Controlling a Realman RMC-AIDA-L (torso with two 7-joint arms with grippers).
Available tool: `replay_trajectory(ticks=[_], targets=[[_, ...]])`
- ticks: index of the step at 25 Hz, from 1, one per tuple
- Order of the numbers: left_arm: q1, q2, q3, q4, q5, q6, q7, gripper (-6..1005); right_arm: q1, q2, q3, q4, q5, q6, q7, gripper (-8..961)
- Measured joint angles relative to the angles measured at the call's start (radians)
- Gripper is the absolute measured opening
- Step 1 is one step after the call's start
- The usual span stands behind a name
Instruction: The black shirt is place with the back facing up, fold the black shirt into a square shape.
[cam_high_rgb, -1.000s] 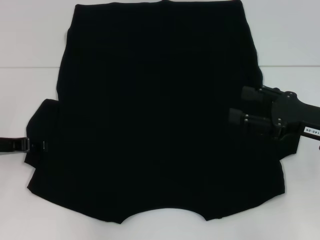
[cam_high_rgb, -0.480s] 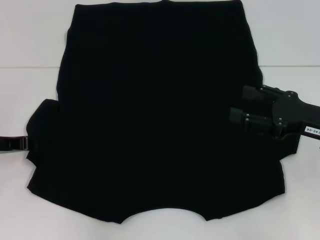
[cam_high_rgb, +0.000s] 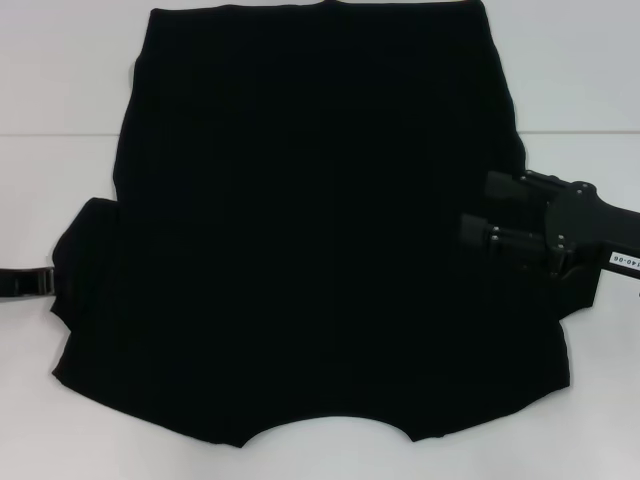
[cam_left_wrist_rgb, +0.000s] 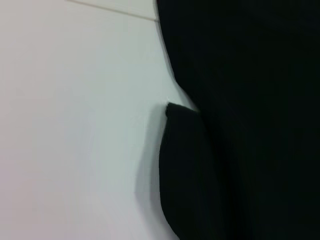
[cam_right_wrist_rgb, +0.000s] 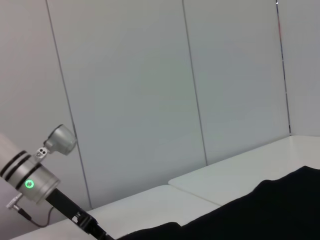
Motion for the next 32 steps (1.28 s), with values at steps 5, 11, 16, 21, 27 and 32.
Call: replay_trajectory(ticks=[5, 11, 16, 21, 27, 32], targets=[[0.000, 0.008, -0.043, 0.011, 0.003, -0.003, 0.005, -2, -0.001, 0.000, 0.000, 0.007, 0.008, 0.011, -0.001, 820], [0.005, 0.016, -0.064, 0.032, 0.016, -0.002, 0.005, -1, 0.004, 0.000, 0.001, 0.023, 0.015, 0.019, -0.001, 820], [0.001, 0.026, -0.101, 0.040, 0.039, -0.003, 0.005, -2, 0.016, 0.000, -0.001, 0.046, 0.024, 0.027, -0.001, 820], [-0.002, 0.033, -0.110, 0.049, 0.044, -0.008, 0.007, 0, 0.026, 0.001, -0.005, 0.060, 0.025, 0.041, 0.002, 820], [-0.006, 0.038, -0.128, 0.051, 0.069, -0.019, 0.006, 0, 0.034, 0.002, -0.005, 0.068, 0.026, 0.048, 0.002, 820], [-0.006, 0.041, -0.145, 0.053, 0.071, -0.018, 0.006, -1, 0.037, 0.002, -0.002, 0.076, 0.026, 0.050, 0.001, 820]])
